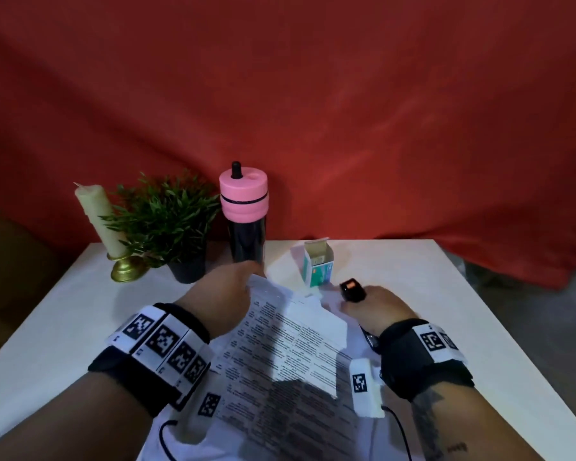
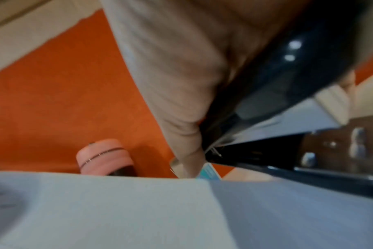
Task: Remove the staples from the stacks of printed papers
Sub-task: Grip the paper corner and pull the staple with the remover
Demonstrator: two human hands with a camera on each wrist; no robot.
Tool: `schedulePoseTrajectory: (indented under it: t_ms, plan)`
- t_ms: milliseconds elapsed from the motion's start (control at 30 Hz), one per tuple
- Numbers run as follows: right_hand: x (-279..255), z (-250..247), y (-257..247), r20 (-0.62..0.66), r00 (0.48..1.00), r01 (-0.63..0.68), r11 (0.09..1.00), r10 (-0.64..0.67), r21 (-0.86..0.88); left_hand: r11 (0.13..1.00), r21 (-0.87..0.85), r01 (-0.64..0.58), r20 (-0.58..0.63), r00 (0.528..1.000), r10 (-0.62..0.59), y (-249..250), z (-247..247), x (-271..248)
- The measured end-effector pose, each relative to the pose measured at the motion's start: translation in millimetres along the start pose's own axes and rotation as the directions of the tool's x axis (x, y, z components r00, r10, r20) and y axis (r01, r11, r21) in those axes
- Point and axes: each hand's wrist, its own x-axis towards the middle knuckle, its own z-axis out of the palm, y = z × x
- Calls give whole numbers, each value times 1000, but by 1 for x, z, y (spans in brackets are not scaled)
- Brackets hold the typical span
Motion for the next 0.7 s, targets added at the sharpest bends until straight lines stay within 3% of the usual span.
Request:
schedulePoseTrajectory:
  t_ms: [267,333,400,433,500,567,633,700]
  plan:
    - [1,19,13,75,993,-66,967,87,-247,997,-24,67,-194,979,-70,-6,-3,4]
    - [3,23,14,32,995,-78,946,93,-313,998,-31,54,-197,979,-59,-5,-4,3]
    - [8,23,17,-31,999,-28,944,19,-329,999,-46,25,-210,977,-34,-3,-5,3]
    - [8,21,16,-73,996,33,962,-55,-270,998,-58,7,-223,975,-20,-2,-5,2]
    - [2,17,9,-96,977,198,979,-192,56,993,-110,-34,-252,968,5,1,-7,2]
    - [-10,15,-4,-1,955,274,883,-296,380,978,-187,-88,-281,959,32,7,-8,0]
    - [-18,17,-10,92,921,306,848,-379,432,960,-238,-148,-312,948,69,13,-10,0]
    - [-24,20,-11,82,915,331,853,-394,404,940,-256,-224,-370,921,119,18,-9,3]
